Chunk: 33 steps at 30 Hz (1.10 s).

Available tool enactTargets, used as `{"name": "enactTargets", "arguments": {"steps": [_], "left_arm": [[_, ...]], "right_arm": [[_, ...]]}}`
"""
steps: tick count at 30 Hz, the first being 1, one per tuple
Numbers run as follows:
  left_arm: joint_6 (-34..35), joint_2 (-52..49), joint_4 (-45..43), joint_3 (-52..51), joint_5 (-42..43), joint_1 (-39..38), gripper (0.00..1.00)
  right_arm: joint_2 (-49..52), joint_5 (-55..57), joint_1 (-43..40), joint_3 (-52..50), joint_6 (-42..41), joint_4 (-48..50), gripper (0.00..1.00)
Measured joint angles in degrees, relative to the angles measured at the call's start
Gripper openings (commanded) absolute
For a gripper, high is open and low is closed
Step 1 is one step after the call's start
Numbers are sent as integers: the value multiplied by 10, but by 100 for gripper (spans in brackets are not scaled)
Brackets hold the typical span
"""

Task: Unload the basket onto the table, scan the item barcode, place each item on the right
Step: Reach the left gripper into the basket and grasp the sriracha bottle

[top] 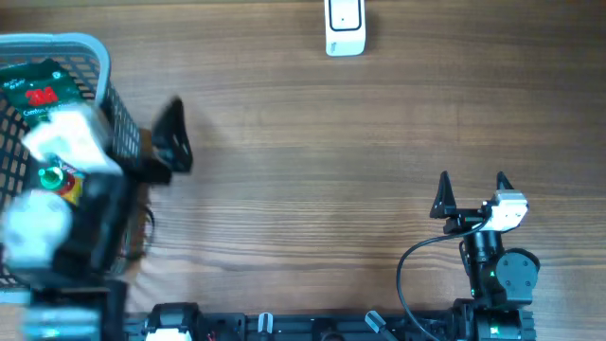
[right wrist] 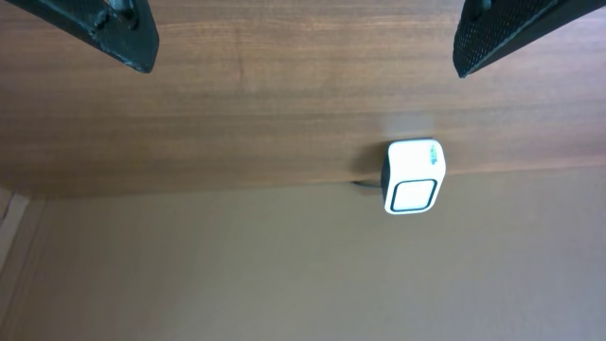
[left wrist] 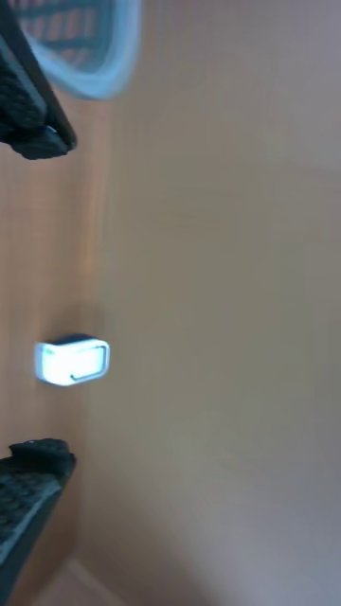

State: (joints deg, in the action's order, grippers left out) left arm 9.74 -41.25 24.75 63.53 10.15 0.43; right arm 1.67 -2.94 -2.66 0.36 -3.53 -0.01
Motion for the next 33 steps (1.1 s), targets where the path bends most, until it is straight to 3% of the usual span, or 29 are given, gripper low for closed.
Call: {"name": "enactTargets", "arguments": {"steps": [2,7,11,14,17,19,24,33], "left_arm": [[0,-64,102,126,21,0,100],[11,-132,117,228,28,0,100],[88,-185,191,273,-104,19,100],[151,-265,287,342,-193,91,100],[212,-341,368,398,-223,177,100],[276,-378,427,411,-221,239,100],[345,-447,527,416,-212,347,100],[377,-652,567,419,-162,372,100]], "right_arm": [[0,0,0,0,0,0,100],[0,0,0,0,0,0,100],[0,0,0,0,0,0,100],[0,0,0,0,0,0,100],[0,0,0,0,0,0,100],[0,0,0,0,0,0,100],[0,0,0,0,0,0,100],[0,0,0,0,0,0,100]]}}
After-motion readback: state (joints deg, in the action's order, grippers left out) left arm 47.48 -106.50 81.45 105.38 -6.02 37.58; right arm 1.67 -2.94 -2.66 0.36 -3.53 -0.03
